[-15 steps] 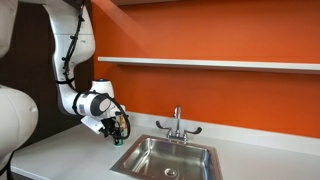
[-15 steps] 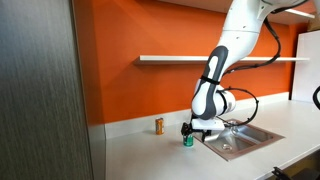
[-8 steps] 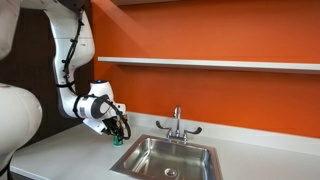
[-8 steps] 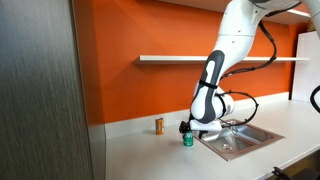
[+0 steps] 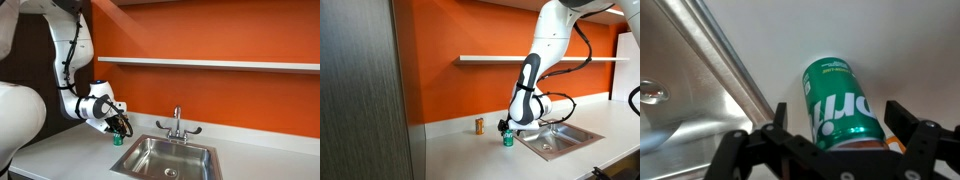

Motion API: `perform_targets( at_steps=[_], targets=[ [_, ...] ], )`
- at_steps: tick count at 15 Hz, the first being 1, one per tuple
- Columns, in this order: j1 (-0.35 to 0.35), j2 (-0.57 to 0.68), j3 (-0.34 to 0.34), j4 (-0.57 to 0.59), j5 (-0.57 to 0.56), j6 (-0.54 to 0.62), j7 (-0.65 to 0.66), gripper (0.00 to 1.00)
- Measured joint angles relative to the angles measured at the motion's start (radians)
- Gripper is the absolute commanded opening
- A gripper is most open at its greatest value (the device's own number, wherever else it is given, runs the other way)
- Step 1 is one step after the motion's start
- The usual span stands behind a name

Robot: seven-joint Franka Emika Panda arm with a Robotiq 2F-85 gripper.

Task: Put the green can on the bottom shelf.

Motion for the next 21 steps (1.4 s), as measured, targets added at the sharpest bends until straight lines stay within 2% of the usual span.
perform_targets(
  at_steps=[9, 10, 11, 15, 16, 21],
  targets=[
    [0.08, 0.022, -0.072, 0.028, 0.0, 0.001, 0.0, 1.0],
    [0.086, 0.024, -0.078, 0.03, 0.0, 0.001, 0.0, 0.75],
    [0.091, 0.025, -0.084, 0.032, 0.0, 0.001, 0.0, 0.74],
    [0.1, 0.031, -0.092, 0.039, 0.0, 0.001, 0.0, 0.42],
    [0.1, 0.033, -0.093, 0.041, 0.0, 0.001, 0.001, 0.39],
    [0.1, 0.04, -0.093, 0.051, 0.001, 0.001, 0.002, 0.39]
  ],
)
